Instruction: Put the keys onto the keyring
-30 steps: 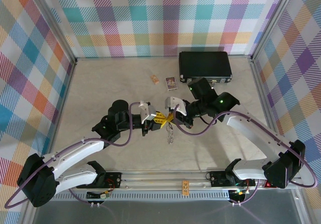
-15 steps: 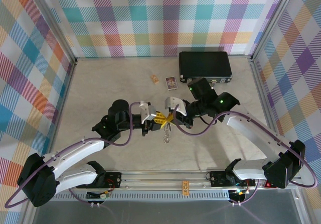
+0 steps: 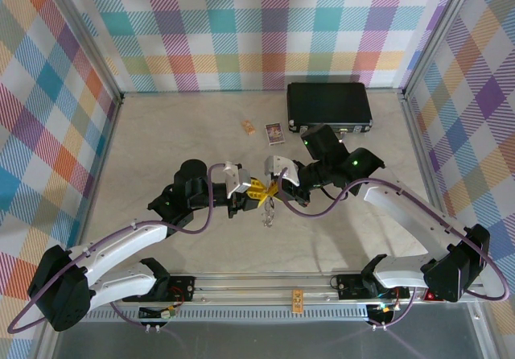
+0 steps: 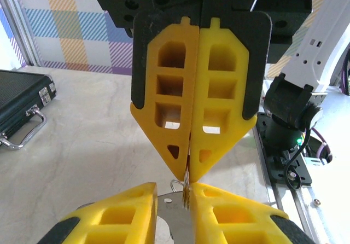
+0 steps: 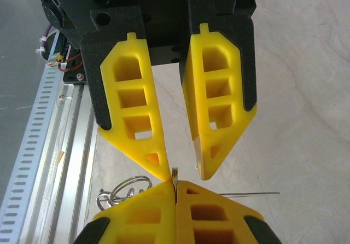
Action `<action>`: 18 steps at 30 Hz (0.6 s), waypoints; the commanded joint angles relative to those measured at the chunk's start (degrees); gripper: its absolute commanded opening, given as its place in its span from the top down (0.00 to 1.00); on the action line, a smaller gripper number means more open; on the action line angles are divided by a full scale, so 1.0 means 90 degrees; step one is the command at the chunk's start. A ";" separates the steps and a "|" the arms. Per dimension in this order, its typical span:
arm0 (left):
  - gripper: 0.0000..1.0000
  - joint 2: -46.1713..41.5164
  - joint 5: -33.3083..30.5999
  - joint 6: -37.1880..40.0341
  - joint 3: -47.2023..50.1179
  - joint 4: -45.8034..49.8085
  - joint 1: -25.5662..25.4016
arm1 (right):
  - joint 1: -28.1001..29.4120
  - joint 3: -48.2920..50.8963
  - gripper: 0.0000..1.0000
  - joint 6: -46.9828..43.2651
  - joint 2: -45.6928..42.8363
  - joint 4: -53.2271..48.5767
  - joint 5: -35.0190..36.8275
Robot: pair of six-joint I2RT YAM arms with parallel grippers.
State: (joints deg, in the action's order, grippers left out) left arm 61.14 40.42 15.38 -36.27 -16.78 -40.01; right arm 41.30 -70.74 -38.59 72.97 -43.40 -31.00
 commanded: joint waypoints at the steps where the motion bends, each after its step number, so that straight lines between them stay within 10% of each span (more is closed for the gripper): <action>1: 0.77 0.0001 0.0067 0.0184 -0.0145 0.0147 -0.0066 | 0.0050 -0.0120 1.00 -0.0039 -0.0131 0.0197 -0.0152; 18: 0.82 -0.0037 0.0224 0.0010 -0.0130 -0.0206 -0.0066 | 0.0119 -0.0070 1.00 -0.0048 -0.0053 0.0132 -0.0416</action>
State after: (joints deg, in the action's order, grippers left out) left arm 61.12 40.99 15.88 -36.27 -16.64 -40.10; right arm 41.71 -70.74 -38.59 72.93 -42.52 -31.51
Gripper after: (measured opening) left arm 0.189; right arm 0.050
